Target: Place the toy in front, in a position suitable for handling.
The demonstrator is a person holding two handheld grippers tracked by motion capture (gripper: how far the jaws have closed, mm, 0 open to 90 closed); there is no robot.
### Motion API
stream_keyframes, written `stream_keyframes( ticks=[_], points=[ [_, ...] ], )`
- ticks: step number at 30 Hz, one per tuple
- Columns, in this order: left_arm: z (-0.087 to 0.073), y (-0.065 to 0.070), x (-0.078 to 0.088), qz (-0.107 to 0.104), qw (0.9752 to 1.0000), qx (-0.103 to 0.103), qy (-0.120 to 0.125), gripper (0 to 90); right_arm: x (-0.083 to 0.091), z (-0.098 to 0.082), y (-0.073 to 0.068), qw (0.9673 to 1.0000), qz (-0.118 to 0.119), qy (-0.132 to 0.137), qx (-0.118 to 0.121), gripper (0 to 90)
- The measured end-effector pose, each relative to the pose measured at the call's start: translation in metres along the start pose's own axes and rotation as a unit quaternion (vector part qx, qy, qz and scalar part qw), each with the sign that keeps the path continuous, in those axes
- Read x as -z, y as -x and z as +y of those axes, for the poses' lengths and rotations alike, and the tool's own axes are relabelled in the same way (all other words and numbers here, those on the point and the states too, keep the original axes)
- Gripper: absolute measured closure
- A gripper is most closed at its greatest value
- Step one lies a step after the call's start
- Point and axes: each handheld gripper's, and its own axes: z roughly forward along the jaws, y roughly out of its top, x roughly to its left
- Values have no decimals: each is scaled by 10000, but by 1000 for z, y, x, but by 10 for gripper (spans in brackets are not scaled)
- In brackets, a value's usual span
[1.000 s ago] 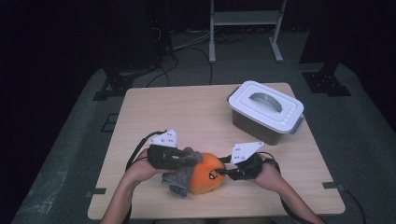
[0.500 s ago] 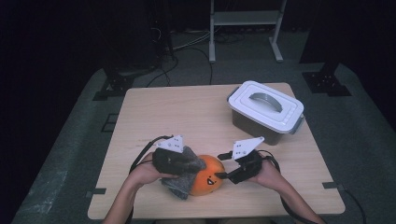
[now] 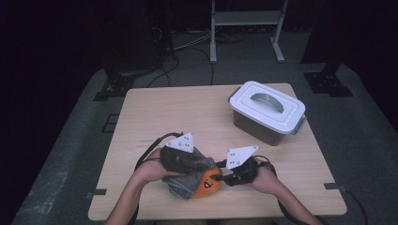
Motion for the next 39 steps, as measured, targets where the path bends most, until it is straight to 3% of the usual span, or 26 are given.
stream_keyframes(
  ticks=[6,12,18,23,26,31,34,35,39],
  points=[
    [-12,-4,4,32,9999,136,29,760,4,-9,5,9999,53,11,-122,625],
    [-31,-11,16,89,9991,398,93,758,4,-11,8,9997,63,21,-216,625],
    [-22,-6,14,80,9996,255,46,759,2,-6,5,9998,20,44,-210,624],
    [-7,-3,9,-68,9999,96,116,759,2,-4,4,9998,15,68,-179,623],
    [-8,-7,8,-63,9998,143,127,759,3,-7,5,9998,47,59,-202,623],
    [-24,-19,14,82,9989,445,129,758,6,-18,10,9993,99,55,-368,623],
    [-34,-22,14,-14,9980,601,212,759,7,-21,13,9987,163,59,-470,592],
    [-36,-20,11,-37,9980,600,184,758,7,-18,14,9980,181,28,-604,469],
    [-35,-16,6,-213,9976,594,283,759,9,-11,15,9955,390,139,-847,323]
  ],
)
